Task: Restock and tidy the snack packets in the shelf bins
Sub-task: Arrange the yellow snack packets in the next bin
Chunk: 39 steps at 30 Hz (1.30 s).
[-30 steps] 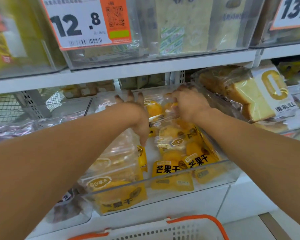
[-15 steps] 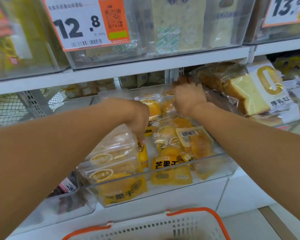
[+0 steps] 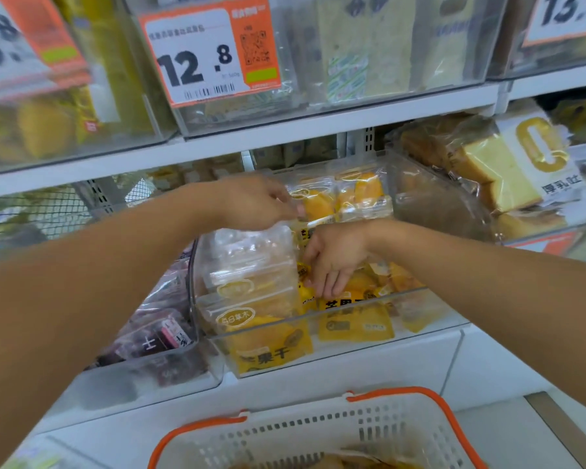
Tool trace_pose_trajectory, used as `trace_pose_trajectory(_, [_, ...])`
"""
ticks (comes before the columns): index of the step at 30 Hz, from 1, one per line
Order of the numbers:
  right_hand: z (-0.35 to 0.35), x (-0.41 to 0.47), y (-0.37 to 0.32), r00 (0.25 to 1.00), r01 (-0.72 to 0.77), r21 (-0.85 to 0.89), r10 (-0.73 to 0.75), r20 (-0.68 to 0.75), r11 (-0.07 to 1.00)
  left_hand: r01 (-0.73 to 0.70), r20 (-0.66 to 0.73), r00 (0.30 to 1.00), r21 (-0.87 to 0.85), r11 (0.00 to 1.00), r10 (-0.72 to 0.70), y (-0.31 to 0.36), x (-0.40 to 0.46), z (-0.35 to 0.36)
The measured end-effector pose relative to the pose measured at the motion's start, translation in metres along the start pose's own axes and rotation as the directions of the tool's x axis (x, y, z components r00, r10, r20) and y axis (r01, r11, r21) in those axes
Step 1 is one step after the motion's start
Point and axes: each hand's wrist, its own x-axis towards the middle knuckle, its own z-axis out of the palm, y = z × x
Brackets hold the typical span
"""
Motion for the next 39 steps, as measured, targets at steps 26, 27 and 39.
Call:
trace_pose_trajectory(26, [-0.027, -0.047, 0.038, 0.749, 0.293, 0.445, 0.087, -0.657, 0.846, -0.147, 0.022, 0.989, 0.341, 0.929, 0.148, -0.012, -0.070, 0.036])
trace_pose_trajectory(27, [-0.029, -0.044, 0.037, 0.723, 0.304, 0.426, 0.085, -0.686, 0.852, -0.131, 0.021, 0.991, 0.351, 0.927, 0.133, -0.014, -0.069, 0.040])
trace_pose_trajectory(39, [-0.042, 0.013, 0.014, 0.748, 0.433, 0.670, 0.174, -0.640, 0.603, -0.062, 0.051, 0.998, 0.392, 0.918, 0.046, -0.019, -0.058, 0.042])
